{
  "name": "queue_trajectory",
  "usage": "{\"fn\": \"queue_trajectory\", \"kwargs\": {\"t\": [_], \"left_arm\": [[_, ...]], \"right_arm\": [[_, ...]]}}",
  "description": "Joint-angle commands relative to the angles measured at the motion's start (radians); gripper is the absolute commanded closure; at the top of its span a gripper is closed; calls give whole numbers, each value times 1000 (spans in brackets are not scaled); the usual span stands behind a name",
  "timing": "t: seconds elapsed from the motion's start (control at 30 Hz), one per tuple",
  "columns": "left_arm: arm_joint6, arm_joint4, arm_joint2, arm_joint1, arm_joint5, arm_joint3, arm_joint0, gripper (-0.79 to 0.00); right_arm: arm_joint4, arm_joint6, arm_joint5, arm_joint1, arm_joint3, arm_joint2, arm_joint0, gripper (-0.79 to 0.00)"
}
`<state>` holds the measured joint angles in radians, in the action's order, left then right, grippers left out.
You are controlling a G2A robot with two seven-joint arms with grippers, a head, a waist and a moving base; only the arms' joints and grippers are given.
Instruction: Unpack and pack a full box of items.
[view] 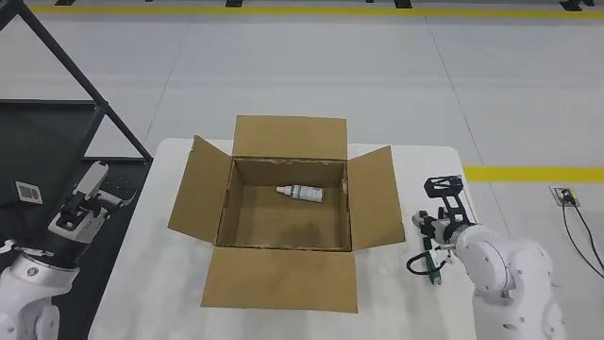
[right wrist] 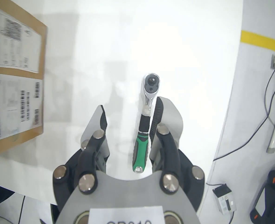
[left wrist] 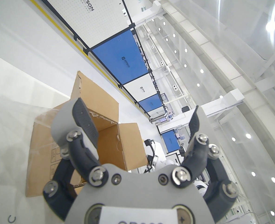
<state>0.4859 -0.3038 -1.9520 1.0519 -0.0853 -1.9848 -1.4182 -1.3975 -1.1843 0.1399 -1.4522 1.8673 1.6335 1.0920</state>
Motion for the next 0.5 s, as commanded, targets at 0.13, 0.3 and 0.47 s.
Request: {"fn": "queue_trajectory", "kwargs": {"t": [0.13, 0.3, 0.47], "left_arm": [[0, -14, -13, 1, -12, 6, -15, -785], [-3, -39, -32, 2, -26, 16, -31, -785], [-2, -58, -51, 3, -43, 25, -50, -785]], "right_arm": [[-102, 40, -31, 1, 349, -97, 119, -785], [-206, 81, -36, 2, 483, -209, 147, -785], [-285, 95, 10, 0, 483, -354, 82, -785]]}}
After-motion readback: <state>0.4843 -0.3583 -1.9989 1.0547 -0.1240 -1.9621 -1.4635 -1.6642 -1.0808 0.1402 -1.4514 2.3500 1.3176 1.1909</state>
